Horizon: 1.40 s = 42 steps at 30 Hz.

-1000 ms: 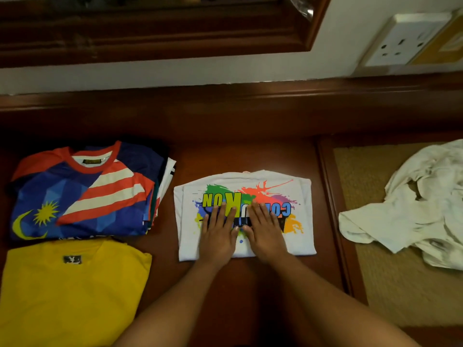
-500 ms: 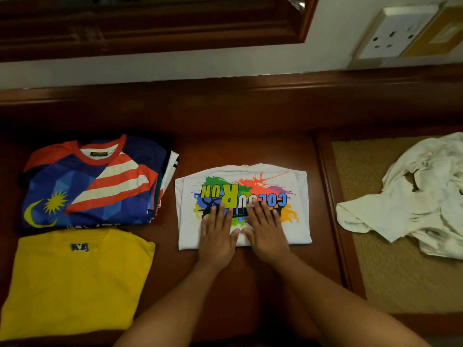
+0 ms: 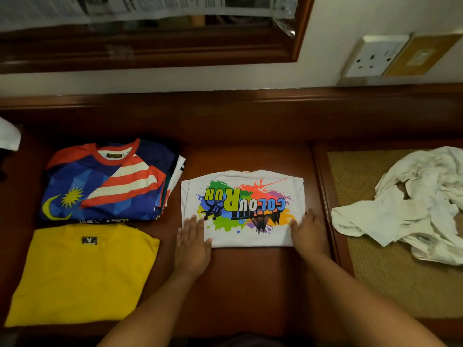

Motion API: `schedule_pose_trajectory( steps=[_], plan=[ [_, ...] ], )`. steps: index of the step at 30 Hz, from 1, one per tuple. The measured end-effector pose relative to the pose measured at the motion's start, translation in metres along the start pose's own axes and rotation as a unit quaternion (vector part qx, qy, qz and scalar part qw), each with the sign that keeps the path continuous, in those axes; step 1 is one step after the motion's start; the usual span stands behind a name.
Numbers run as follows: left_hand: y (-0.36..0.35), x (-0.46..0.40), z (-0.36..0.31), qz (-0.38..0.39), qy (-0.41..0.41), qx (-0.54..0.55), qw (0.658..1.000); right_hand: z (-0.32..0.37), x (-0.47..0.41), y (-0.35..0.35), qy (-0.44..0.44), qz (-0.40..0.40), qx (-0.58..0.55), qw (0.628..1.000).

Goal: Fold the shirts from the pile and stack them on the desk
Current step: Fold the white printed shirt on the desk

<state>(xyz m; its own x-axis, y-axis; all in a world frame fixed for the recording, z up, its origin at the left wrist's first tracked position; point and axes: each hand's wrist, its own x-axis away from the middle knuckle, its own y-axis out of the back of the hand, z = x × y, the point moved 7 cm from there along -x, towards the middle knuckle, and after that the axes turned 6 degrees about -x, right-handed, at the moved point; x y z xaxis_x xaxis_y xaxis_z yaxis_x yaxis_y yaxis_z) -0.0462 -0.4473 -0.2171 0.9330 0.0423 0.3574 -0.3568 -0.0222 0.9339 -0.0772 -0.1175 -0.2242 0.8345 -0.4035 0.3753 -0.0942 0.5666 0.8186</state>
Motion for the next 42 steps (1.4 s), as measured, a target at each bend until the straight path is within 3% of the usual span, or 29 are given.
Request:
schedule_pose_trajectory(
  steps=[2, 5, 7, 13, 16, 19, 22, 25, 30, 36, 39, 42],
  plan=[
    [0.007, 0.002, -0.017, -0.005, -0.025, 0.024, 0.999, 0.003, -0.006, -0.002, -0.076, 0.032, -0.109, 0.991],
    [0.007, 0.003, -0.035, 0.001, -0.062, 0.027, 0.998, 0.003, -0.011, -0.008, -0.175, 0.069, -0.288, 0.939],
    [0.005, 0.002, -0.039, 0.013, -0.066, 0.028, 0.997, 0.003, -0.017, -0.009, -0.196, 0.081, -0.329, 0.920],
    [0.019, -0.017, -0.046, 0.010, -0.053, 0.091, 0.994, 0.011, -0.023, -0.001, -0.176, 0.092, -0.334, 0.921],
    [0.027, -0.030, -0.066, 0.054, -0.050, 0.197, 0.978, 0.026, -0.013, 0.010, -0.131, 0.090, -0.331, 0.930],
    [0.042, -0.038, -0.102, 0.122, -0.042, 0.344, 0.930, 0.048, -0.004, 0.015, -0.054, 0.108, -0.344, 0.931],
    [0.059, -0.041, -0.136, 0.175, -0.006, 0.478, 0.861, 0.074, 0.009, 0.018, 0.019, 0.131, -0.358, 0.924],
    [0.068, -0.046, -0.148, 0.180, 0.046, 0.559, 0.808, 0.098, 0.027, 0.016, 0.055, 0.164, -0.372, 0.912],
    [0.076, -0.052, -0.131, 0.121, 0.079, 0.537, 0.831, 0.099, 0.044, 0.008, 0.026, 0.233, -0.418, 0.878],
    [0.080, -0.051, -0.121, 0.090, 0.102, 0.513, 0.847, 0.076, 0.046, 0.009, -0.048, 0.182, -0.480, 0.857],
    [0.101, -0.042, -0.129, 0.083, 0.057, 0.537, 0.838, 0.061, 0.039, 0.010, -0.069, 0.151, -0.477, 0.863],
    [0.130, -0.025, -0.133, 0.095, 0.018, 0.588, 0.803, 0.046, 0.030, 0.007, -0.098, 0.121, -0.471, 0.868]
  ],
)
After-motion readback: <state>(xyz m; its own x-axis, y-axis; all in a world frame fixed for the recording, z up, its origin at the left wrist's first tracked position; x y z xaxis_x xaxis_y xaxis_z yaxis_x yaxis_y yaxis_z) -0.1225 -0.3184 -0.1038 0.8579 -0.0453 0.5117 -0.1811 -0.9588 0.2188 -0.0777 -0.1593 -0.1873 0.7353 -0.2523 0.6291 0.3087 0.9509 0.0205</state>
